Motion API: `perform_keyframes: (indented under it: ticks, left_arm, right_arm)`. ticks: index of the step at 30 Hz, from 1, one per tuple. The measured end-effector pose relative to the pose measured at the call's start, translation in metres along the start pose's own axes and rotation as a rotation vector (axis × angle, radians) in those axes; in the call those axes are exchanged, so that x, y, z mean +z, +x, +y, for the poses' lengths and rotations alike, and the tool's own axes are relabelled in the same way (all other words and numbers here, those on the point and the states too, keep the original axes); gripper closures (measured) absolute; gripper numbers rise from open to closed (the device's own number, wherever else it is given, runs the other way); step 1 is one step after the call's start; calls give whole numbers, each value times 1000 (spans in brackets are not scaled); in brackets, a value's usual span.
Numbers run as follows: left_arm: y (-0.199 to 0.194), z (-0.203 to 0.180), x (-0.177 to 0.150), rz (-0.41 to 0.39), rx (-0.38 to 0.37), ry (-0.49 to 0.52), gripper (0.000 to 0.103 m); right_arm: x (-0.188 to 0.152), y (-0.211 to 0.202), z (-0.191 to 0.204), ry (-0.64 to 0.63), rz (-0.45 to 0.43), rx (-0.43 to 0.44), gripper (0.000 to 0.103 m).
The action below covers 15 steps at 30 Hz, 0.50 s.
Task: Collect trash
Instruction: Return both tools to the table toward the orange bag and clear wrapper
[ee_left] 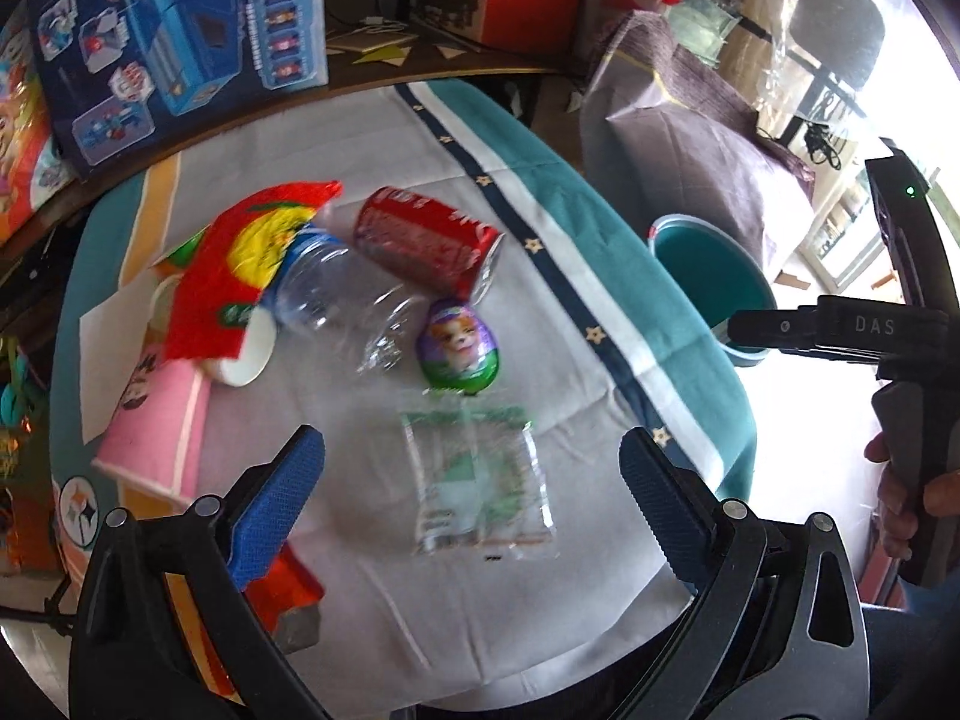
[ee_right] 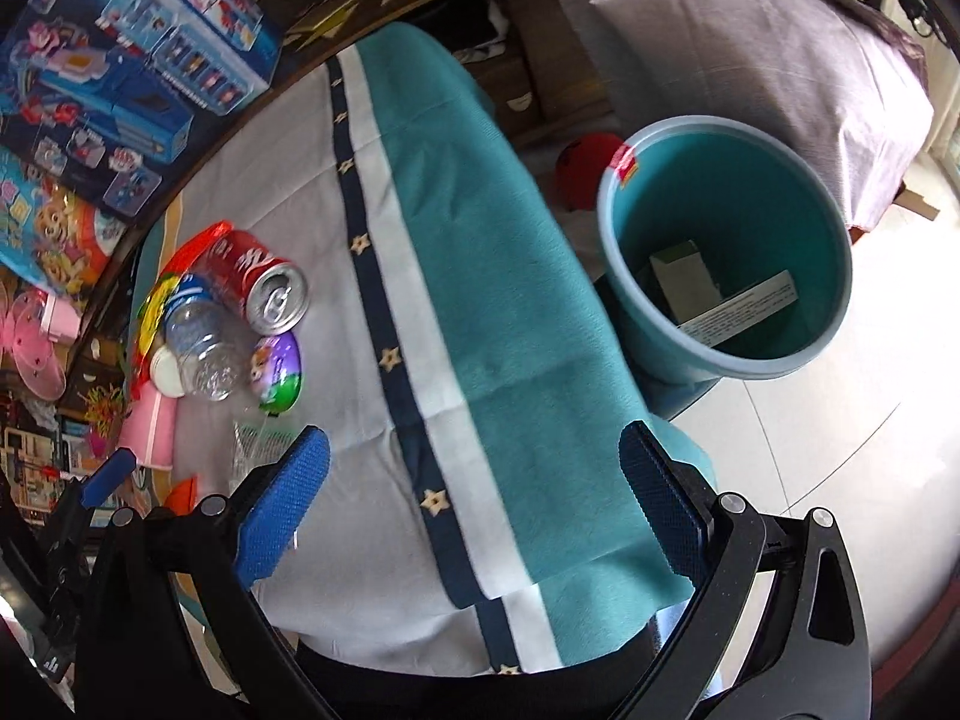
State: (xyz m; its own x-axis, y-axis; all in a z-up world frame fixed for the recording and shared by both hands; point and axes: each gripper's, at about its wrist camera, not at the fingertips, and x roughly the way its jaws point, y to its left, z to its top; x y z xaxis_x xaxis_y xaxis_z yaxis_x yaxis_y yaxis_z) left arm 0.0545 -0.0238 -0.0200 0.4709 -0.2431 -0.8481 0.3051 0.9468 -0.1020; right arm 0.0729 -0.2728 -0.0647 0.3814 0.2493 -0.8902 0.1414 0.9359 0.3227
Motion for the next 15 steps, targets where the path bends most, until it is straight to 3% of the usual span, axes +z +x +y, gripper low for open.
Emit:
perform_keyframes:
  ticks: [8,15]
  left_arm:
    - [-9,84,-58,40,93,-182,4]
    - [-5,108,-90,75,122,-266,4]
  right_arm:
    - [-24,28,67,-101,101,34,10]
    - [-38,63,117,-165,212,65,10]
